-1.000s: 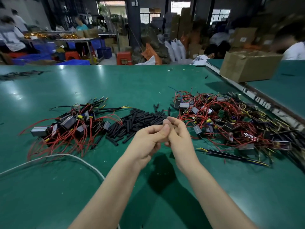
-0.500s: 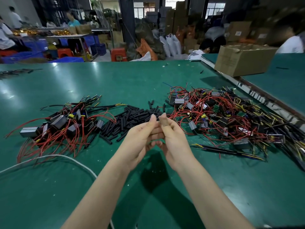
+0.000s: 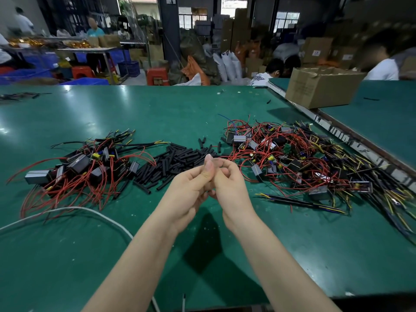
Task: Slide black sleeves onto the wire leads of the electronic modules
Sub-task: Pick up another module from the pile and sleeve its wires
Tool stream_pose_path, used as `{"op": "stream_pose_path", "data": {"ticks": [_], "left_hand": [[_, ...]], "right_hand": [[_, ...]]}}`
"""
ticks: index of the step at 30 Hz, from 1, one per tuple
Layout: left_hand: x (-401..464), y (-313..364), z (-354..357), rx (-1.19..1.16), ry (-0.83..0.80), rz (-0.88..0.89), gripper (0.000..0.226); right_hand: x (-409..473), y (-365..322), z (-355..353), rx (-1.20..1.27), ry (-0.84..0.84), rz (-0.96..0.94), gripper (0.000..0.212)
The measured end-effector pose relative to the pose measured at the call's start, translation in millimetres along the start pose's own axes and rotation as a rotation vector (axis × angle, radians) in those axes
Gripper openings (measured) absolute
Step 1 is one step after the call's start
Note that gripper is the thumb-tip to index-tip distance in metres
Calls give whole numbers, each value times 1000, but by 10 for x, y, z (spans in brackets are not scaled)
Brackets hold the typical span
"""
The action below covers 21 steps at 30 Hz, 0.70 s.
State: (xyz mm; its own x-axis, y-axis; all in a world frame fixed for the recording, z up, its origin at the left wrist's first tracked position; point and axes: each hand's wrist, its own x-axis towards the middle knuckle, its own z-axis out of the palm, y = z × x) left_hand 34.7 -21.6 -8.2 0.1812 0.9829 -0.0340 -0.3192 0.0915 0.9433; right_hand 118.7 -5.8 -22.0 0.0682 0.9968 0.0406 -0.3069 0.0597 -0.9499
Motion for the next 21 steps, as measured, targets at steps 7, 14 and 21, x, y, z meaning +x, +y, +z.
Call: {"op": "stream_pose_path", "data": {"ticks": [7, 14, 21], "left_hand": [[-75, -5, 6, 90, 52, -95, 32], [-132, -34, -36, -222, -29, -287, 28], [-176, -46, -151, -278, -71, -322, 27]], "right_hand": [[-99, 13, 4, -55, -3, 20, 14], [-158, 113, 34, 10, 90, -90, 16], [-224, 67, 73, 117, 79, 102, 33]]}}
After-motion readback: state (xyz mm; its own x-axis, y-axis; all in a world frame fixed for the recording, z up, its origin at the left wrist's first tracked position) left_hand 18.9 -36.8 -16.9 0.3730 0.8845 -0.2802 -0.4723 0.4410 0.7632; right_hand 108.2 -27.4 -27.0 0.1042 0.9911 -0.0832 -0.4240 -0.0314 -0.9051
